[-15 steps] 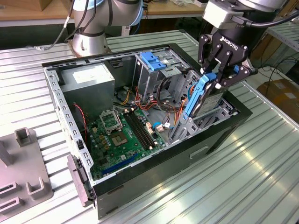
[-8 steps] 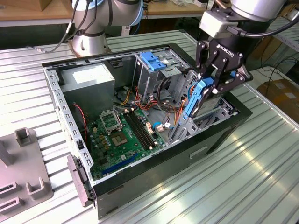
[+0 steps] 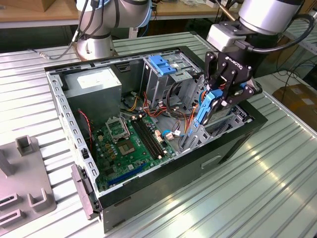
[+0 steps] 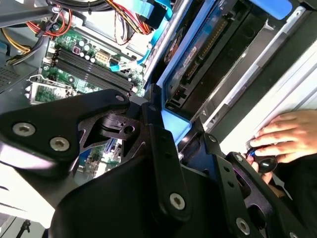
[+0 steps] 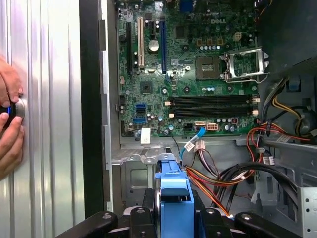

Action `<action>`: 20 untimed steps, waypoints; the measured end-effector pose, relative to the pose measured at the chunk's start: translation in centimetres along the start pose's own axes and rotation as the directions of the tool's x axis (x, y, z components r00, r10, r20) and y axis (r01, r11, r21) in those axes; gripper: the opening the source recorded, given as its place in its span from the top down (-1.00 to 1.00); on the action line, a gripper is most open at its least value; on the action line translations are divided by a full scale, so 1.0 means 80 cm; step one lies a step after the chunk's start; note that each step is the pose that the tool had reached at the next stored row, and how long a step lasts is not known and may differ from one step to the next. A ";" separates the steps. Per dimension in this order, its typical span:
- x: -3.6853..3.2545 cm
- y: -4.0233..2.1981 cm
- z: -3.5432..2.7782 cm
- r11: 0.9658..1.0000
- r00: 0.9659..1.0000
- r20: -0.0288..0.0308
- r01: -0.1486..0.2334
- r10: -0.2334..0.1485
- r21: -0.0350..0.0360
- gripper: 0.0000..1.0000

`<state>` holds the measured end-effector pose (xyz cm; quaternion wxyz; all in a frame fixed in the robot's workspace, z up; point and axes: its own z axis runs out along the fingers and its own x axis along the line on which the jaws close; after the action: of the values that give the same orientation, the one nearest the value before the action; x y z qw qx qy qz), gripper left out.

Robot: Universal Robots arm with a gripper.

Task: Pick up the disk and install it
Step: 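Insert the disk into the insertion slot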

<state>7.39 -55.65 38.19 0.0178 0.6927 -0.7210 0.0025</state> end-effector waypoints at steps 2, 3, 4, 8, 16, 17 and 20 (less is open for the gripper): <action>0.0000 -0.0002 0.0063 1.000 1.000 0.000 0.000 0.000 -0.001 0.25; 0.0001 -0.0002 0.0086 1.000 1.000 0.000 0.000 0.000 -0.001 0.25; 0.0001 -0.0003 0.0111 1.000 1.000 0.000 0.000 0.000 -0.002 0.25; -0.0001 -0.0005 0.0205 1.000 1.000 0.000 0.000 0.000 -0.003 0.25; -0.0001 -0.0006 0.0224 1.000 1.000 0.000 0.000 0.000 -0.003 0.25; -0.0001 -0.0006 0.0225 1.000 1.000 0.000 0.000 0.000 -0.003 0.25; -0.0001 -0.0006 0.0225 1.000 1.000 -0.001 0.000 0.000 -0.003 0.24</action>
<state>7.39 -55.70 36.39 0.0191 0.6927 -0.7210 0.0016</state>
